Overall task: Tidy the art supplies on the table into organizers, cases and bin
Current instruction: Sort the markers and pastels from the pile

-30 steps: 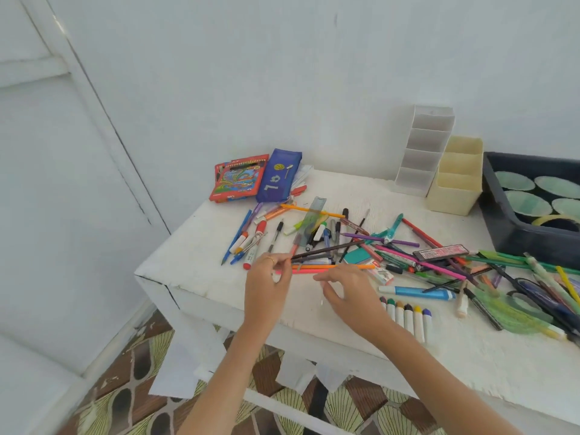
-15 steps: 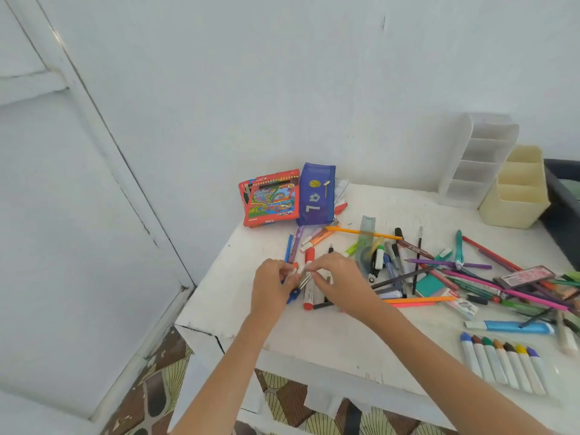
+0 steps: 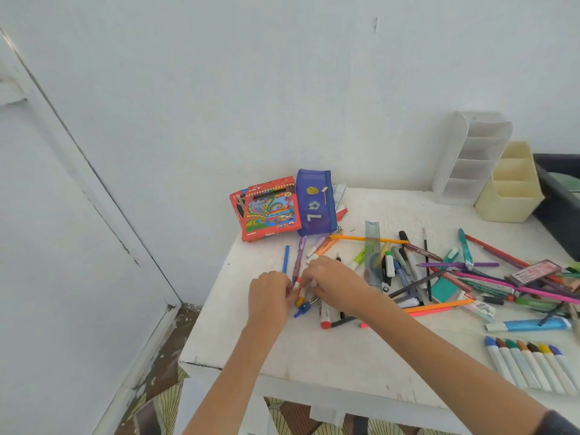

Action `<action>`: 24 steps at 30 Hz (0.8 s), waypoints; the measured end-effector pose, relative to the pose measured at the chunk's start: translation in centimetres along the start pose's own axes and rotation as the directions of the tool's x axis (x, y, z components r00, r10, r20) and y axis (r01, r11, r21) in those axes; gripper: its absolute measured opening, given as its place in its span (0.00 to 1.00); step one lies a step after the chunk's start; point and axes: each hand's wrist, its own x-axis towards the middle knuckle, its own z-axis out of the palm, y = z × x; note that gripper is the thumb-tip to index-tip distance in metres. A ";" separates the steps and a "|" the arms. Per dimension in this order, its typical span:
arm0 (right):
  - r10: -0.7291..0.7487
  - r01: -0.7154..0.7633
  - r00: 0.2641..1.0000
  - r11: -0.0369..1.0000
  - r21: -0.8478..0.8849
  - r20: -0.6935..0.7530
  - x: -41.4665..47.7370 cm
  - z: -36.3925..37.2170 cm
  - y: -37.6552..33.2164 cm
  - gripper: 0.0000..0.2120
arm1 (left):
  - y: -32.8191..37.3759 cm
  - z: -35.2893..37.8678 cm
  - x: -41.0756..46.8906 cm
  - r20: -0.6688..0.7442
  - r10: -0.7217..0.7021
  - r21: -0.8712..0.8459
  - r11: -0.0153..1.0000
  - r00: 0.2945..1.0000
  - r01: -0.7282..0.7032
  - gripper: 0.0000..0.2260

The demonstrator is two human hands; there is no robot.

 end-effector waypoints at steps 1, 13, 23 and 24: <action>-0.008 0.008 1.000 1.000 -0.005 -0.007 0.1 0.0 0.0 0.12 | 0.0 -0.1 0.1 -0.002 -0.002 0.005 1.000 1.000 0.002 0.12; -0.149 0.149 0.984 0.989 -0.007 -0.095 0.9 1.6 0.2 0.11 | -1.6 -1.3 -0.5 -0.071 -0.310 -0.733 0.661 0.948 0.162 0.05; 0.355 -0.013 0.911 0.534 0.845 -0.211 -3.6 -0.9 0.1 0.12 | 0.9 -2.5 -0.3 -0.118 -0.368 -0.917 0.398 0.922 0.041 0.08; 0.369 -0.001 0.908 0.475 0.880 -0.199 -4.3 -1.2 0.5 0.14 | 1.6 -2.5 -0.4 -0.109 -0.356 -0.918 0.395 0.928 0.043 0.07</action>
